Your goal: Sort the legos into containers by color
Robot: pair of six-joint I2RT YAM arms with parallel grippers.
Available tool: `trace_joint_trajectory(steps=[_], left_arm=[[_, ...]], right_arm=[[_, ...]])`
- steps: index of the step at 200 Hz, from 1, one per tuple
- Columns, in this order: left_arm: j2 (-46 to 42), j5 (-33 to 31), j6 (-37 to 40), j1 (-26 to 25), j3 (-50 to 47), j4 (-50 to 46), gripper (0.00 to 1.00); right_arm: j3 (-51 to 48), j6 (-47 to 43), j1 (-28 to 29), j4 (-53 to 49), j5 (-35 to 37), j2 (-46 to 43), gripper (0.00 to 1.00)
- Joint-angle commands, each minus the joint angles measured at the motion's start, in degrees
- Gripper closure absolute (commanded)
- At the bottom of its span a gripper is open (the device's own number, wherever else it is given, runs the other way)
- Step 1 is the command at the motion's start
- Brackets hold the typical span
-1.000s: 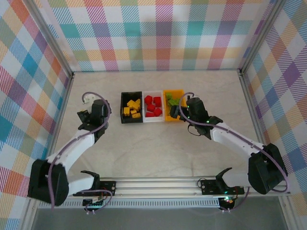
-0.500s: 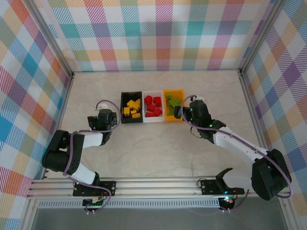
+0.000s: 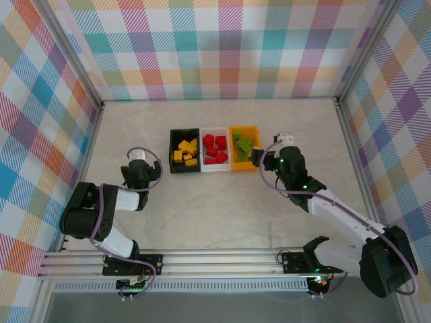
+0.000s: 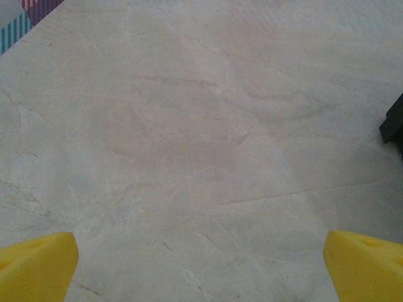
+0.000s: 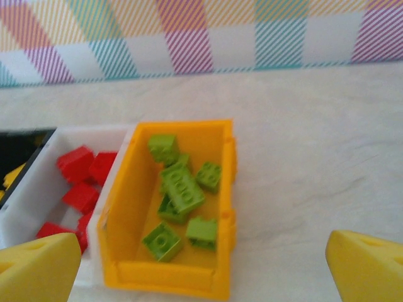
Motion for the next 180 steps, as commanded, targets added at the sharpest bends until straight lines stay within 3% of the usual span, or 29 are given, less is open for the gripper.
trace_joint_trajectory(steps=[1,41,68,86,104,135,147,158,180], left_arm=[[-0.4,0.4,-0.6,0.3,0.9,2.7,0.00],[-0.4,0.4,-0.5,0.2,1.0,2.5,0.00],[-0.4,0.4,-0.6,0.2,1.0,2.6,0.00],[-0.3,0.4,-0.6,0.2,1.0,2.6,0.00],[-0.4,0.4,-0.5,0.2,1.0,2.7,0.00],[-0.3,0.3,-0.6,0.2,1.0,2.6,0.00],[-0.4,0.4,-0.6,0.2,1.0,2.6,0.00],[-0.4,0.3,-0.5,0.3,1.0,2.6,0.00],[-0.4,0.4,-0.6,0.3,1.0,2.6,0.00]], right_arm=[[-1.7,-6.1,-4.7,4.1,3.5,-3.1,0.00],[-9.7,-10.6,-18.2,13.8,0.3,-2.7,0.00],[-14.3,-11.2,-22.9,20.4,-1.6,4.8,0.00],[-17.3,-9.0,-26.8,31.3,-8.4,11.3,0.00],[-15.7,-8.1,-27.8,33.1,-12.2,15.1,0.00],[-17.1,-9.9,-27.3,48.1,-15.0,26.7,0.00],[-15.2,-9.0,-27.3,40.7,-13.9,24.7,0.00],[-13.9,-9.8,-25.8,40.7,-10.6,26.1,0.00],[-13.6,-9.6,-25.7,39.2,-10.6,25.6,0.00]])
